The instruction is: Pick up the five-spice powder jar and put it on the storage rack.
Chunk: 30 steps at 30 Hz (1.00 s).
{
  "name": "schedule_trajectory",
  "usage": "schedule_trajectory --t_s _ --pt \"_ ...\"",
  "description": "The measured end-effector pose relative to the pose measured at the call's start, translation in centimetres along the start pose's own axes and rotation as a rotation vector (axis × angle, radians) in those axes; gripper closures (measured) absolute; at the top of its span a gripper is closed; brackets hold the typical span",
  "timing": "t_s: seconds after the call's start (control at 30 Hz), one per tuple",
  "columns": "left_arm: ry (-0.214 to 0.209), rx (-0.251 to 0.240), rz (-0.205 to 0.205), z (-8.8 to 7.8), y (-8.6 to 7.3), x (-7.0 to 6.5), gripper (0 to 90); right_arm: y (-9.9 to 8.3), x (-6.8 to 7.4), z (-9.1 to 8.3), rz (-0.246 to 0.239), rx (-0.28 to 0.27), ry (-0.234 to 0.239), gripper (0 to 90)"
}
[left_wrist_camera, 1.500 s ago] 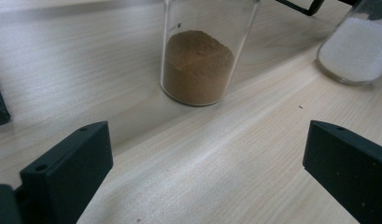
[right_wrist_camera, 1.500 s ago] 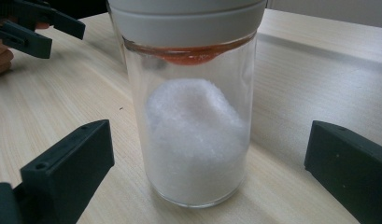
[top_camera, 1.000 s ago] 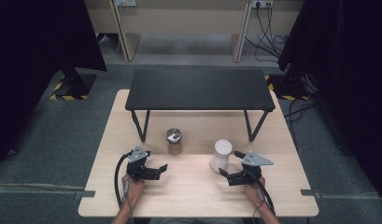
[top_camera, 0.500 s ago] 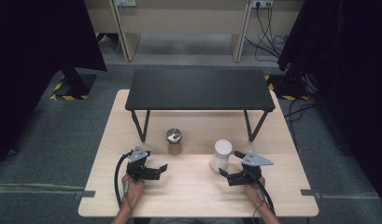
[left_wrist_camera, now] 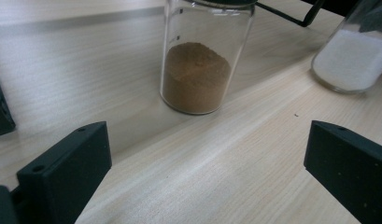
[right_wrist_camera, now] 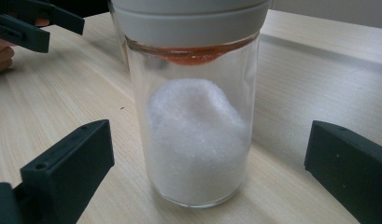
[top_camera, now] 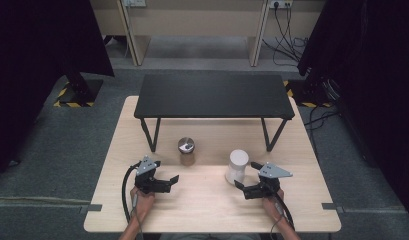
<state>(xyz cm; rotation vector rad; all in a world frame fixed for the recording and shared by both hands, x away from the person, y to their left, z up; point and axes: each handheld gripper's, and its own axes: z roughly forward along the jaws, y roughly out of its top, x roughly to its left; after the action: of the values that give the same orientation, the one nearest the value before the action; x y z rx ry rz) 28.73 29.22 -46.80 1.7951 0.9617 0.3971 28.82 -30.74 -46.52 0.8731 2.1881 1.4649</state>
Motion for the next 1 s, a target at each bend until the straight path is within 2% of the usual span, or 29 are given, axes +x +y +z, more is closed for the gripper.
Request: schedule_trajectory --t_s 0.13,0.3,0.4,0.5,0.73,1.0 --pt "-0.006 -0.017 -0.018 0.0 -0.1 0.1 0.1 0.0 0.0 0.0 -0.002 -0.002 -0.001 1.4" --pt "-0.026 -0.039 -0.011 0.0 -0.1 -0.1 0.1 0.0 0.0 0.0 0.000 -0.001 0.001 1.4" --pt "-0.024 -0.039 -0.007 0.2 0.1 -0.5 0.2 0.0 0.0 0.0 -0.001 -0.001 0.001 1.4" --pt "-0.039 -0.047 -0.020 0.4 0.2 -0.6 0.0 0.0 0.0 0.0 -0.002 -0.001 0.001 1.4" --pt "-0.031 -0.049 -0.011 0.8 0.3 -1.4 0.0 0.0 0.0 0.0 -0.002 -0.001 0.000 1.4" --pt "-0.011 -0.047 -0.015 0.8 0.4 -1.5 0.0 0.0 0.0 0.0 -0.005 0.000 0.000 1.4"
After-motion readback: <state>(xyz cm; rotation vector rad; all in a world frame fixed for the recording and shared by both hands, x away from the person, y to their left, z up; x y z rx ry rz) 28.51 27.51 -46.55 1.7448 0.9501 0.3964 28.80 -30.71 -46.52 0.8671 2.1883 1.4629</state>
